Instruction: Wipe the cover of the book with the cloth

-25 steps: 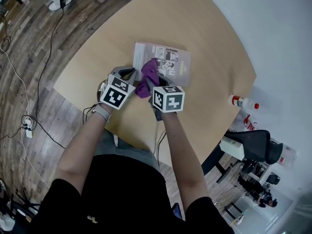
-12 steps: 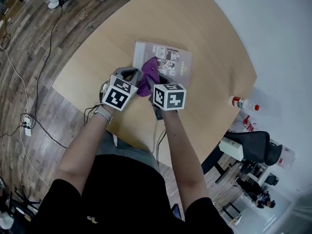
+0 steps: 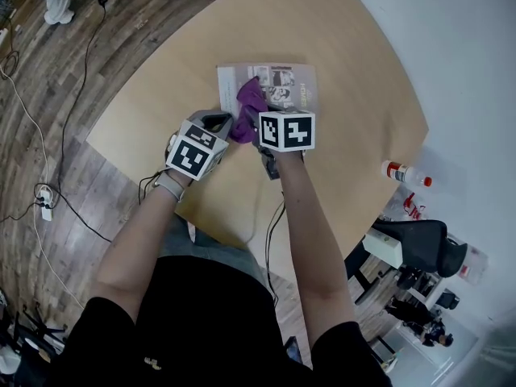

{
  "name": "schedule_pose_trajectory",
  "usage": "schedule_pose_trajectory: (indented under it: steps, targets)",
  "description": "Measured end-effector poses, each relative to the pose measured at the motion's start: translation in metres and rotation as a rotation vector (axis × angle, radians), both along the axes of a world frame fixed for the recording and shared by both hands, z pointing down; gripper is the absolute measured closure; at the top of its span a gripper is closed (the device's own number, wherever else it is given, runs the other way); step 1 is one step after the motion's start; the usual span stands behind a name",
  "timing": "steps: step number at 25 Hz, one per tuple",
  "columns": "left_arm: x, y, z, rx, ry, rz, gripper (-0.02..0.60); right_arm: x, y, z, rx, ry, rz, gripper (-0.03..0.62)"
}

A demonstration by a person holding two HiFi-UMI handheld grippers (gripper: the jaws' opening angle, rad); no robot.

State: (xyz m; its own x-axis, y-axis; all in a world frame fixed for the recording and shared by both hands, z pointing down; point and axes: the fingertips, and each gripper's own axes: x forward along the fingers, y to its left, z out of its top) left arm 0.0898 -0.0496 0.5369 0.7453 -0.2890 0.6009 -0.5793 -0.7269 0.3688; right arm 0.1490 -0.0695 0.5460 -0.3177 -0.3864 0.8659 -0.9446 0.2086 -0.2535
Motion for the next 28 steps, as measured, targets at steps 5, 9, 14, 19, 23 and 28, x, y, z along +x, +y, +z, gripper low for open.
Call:
schedule_pose_trajectory:
  steps: [5,9,14,19,23,28]
  targets:
    - [0.002,0.000,-0.002,-0.006,0.010,0.013,0.561,-0.003,-0.020,-0.001,-0.031,-0.011,-0.028,0.467]
    - [0.003,0.000,-0.002,-0.015,0.017,0.016,0.561,-0.007,-0.034,-0.002,-0.018,0.008,-0.065,0.467]
    - [0.004,0.001,-0.003,-0.021,0.026,0.020,0.561,-0.015,-0.057,-0.002,0.016,0.023,-0.113,0.464]
    - [0.005,0.003,0.001,-0.030,0.027,0.029,0.561,-0.023,-0.083,-0.004,0.066,0.014,-0.103,0.462]
    - [0.005,0.001,-0.002,-0.020,0.026,0.022,0.561,-0.025,-0.101,-0.004,0.108,0.006,-0.066,0.464]
    - [0.003,0.000,-0.001,-0.016,0.027,0.014,0.561,-0.026,-0.122,-0.006,0.141,0.013,-0.057,0.464]
